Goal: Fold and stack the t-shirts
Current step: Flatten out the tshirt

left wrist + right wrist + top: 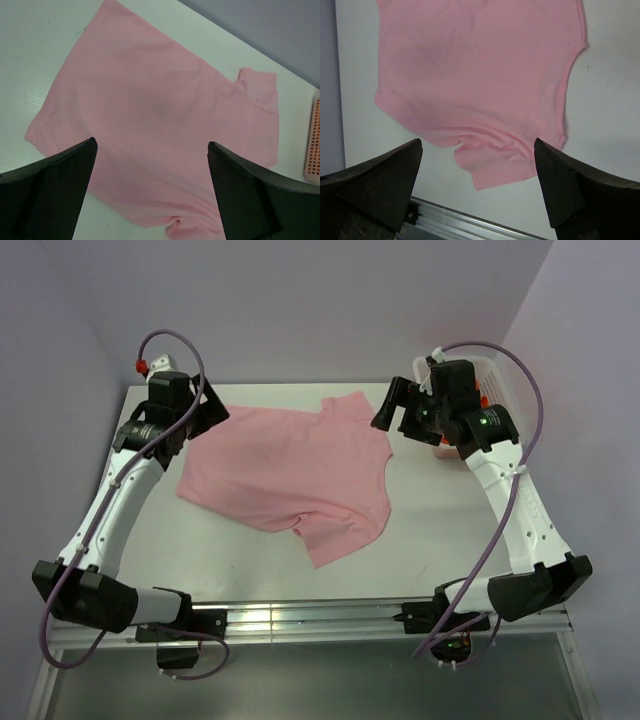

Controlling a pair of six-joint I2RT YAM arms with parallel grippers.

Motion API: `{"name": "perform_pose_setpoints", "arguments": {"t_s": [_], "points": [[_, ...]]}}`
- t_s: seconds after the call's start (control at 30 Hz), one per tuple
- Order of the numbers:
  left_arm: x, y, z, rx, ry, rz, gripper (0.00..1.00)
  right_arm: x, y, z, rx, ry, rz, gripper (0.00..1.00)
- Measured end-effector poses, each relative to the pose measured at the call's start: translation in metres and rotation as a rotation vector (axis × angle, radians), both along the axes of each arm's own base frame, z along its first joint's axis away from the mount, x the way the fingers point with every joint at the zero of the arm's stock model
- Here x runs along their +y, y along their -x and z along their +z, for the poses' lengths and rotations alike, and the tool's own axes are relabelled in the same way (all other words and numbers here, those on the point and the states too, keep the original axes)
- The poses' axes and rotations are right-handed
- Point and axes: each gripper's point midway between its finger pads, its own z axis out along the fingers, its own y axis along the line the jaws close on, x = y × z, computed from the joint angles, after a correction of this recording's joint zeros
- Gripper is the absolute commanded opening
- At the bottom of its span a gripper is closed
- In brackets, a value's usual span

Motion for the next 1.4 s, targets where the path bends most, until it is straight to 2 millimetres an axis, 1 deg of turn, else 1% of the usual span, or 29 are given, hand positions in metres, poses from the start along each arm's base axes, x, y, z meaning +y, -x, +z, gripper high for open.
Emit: {"name": "perform_pose_setpoints", "arguments": {"t_s": [0.07, 0.1, 0.17, 0.2, 0.27, 0.33, 0.4, 0.47, 0.53, 0.6, 0.67, 0.77, 0.87, 1.0, 1.13, 1.27, 1.33, 1.4], "points": [[0.002, -0.008, 0.0, 0.023, -0.015, 0.012, 0.97, 0.0, 0.003, -0.001, -0.001, -0.001, 0.007, 1.0], [0.003, -0.018, -0.001, 0.041, -0.021, 0.015, 0.96, 0.001, 0.003, -0.003, 0.004, -0.001, 0.012, 1.0], [0.006, -0.045, -0.007, 0.068, -0.029, 0.028, 0.95, 0.003, -0.002, -0.011, 0.03, 0.003, 0.017, 1.0], [0.009, -0.06, -0.014, 0.087, -0.029, 0.034, 0.95, 0.004, -0.004, -0.017, 0.046, 0.008, 0.019, 1.0], [0.018, -0.088, -0.038, 0.145, -0.024, 0.046, 0.95, 0.006, -0.011, -0.033, 0.086, 0.021, 0.018, 0.99], [0.031, -0.11, -0.063, 0.203, -0.011, 0.061, 0.93, 0.007, -0.016, -0.049, 0.132, 0.035, 0.016, 0.97], [0.048, -0.134, -0.085, 0.242, 0.008, 0.084, 0.92, 0.007, -0.02, -0.061, 0.168, 0.048, 0.013, 0.98], [0.067, -0.153, -0.106, 0.267, 0.036, 0.104, 0.91, 0.007, -0.023, -0.072, 0.199, 0.058, 0.014, 1.0], [0.082, -0.167, -0.125, 0.288, 0.062, 0.117, 0.91, 0.008, -0.024, -0.077, 0.216, 0.066, 0.015, 1.0], [0.097, -0.182, -0.141, 0.298, 0.088, 0.127, 0.92, 0.008, -0.024, -0.078, 0.22, 0.066, 0.016, 1.0], [0.103, -0.197, -0.154, 0.296, 0.117, 0.117, 0.92, 0.009, -0.024, -0.078, 0.218, 0.061, 0.019, 1.0], [0.103, -0.222, -0.171, 0.266, 0.174, 0.075, 0.93, 0.011, -0.024, -0.078, 0.221, 0.053, 0.027, 1.0], [0.103, -0.237, -0.189, 0.253, 0.235, 0.034, 0.93, 0.011, -0.025, -0.083, 0.232, 0.06, 0.029, 1.0], [0.109, -0.251, -0.212, 0.243, 0.298, 0.012, 0.93, 0.011, -0.03, -0.1, 0.276, 0.084, 0.034, 1.0], [0.118, -0.259, -0.232, 0.243, 0.324, 0.014, 0.93, 0.013, -0.046, -0.117, 0.325, 0.103, 0.034, 0.99], [0.122, -0.271, -0.227, 0.194, 0.341, 0.003, 0.93, 0.01, -0.059, -0.122, 0.337, 0.095, 0.026, 0.99], [0.119, -0.275, -0.23, 0.182, 0.354, -0.01, 0.93, 0.004, -0.064, -0.124, 0.344, 0.087, 0.01, 0.99], [0.116, -0.279, -0.228, 0.164, 0.366, -0.029, 0.92, -0.004, -0.069, -0.126, 0.353, 0.077, -0.015, 0.99]]}}
